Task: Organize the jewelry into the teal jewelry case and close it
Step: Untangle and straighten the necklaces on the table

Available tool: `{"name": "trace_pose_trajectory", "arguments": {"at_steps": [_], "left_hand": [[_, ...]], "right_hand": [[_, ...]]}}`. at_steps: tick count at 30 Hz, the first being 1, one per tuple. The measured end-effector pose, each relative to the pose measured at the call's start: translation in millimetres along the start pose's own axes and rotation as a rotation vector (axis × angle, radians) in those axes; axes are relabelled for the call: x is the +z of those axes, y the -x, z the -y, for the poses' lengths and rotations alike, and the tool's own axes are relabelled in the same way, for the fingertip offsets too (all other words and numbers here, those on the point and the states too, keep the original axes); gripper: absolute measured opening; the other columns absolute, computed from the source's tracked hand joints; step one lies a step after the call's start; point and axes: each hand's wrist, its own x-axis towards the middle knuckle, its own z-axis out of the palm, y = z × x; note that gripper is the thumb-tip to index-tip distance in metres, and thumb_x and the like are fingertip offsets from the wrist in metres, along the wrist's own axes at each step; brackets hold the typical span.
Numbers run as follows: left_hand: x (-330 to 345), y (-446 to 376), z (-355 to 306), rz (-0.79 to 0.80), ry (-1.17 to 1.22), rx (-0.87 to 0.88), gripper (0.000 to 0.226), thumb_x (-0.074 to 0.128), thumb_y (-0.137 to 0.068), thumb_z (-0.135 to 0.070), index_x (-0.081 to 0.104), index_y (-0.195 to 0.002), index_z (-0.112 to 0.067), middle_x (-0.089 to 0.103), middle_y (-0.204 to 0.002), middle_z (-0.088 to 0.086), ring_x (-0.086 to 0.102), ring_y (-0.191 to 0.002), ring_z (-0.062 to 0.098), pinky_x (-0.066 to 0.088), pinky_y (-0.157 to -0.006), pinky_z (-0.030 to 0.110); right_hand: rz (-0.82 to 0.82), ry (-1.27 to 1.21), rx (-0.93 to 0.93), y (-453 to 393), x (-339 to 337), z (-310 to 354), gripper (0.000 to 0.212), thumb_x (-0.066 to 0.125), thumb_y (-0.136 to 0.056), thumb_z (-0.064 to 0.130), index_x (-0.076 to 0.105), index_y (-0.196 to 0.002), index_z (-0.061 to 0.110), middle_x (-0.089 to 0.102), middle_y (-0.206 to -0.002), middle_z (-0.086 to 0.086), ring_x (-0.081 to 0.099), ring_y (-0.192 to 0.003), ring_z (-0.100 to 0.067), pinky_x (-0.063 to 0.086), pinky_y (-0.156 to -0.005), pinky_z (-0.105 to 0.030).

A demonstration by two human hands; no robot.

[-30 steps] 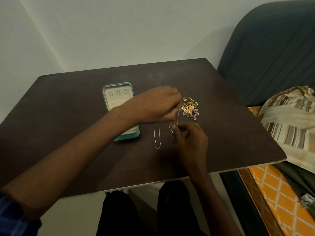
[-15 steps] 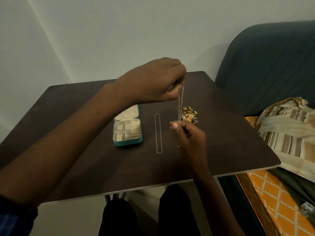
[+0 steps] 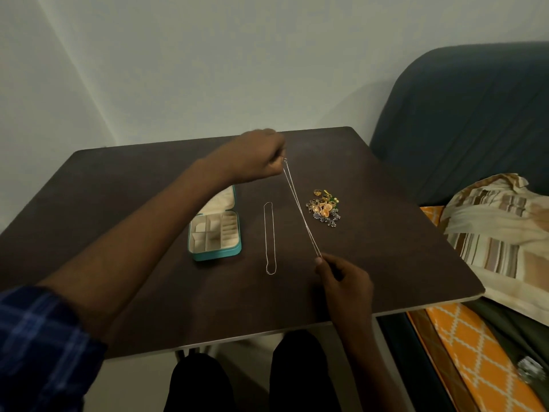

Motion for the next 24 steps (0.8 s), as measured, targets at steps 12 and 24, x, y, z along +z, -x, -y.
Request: {"name": "trace_pose_trajectory", "arguments": {"at_steps": [12,24], "left_hand": [[84,-24,22,0.185,0.058,-0.195,0.014,0.053,-0.085,-0.013,0.059,-0.085,-0.001,0.063,-0.089,0.019,0.057,-0.083,0.034,0.04,-0.069,0.033],[125,-17,32,0.3,0.14,-0.283,0.017,0.048,-0.093,-0.019,0.054,-0.102,-0.006,0.057,-0.098,0.013,0.05,-0.084,0.02,0.044,-0.078,0.035]], "right_hand": [[-0.016,0.093,0.032,-10,-9,-6,0.017,0.058,-0.09,0.019,0.067,-0.104,0.023,0.058,-0.087,0.019,0.052,-0.077,0.012,0.037,-0.062,-0.003],[-0.015,0.342,-0.244,-59,-27,33,0.017,0.06,-0.089,0.016,0.069,-0.102,0.02,0.055,-0.084,0.01,0.047,-0.069,0.005,0.033,-0.061,-0.003]]}}
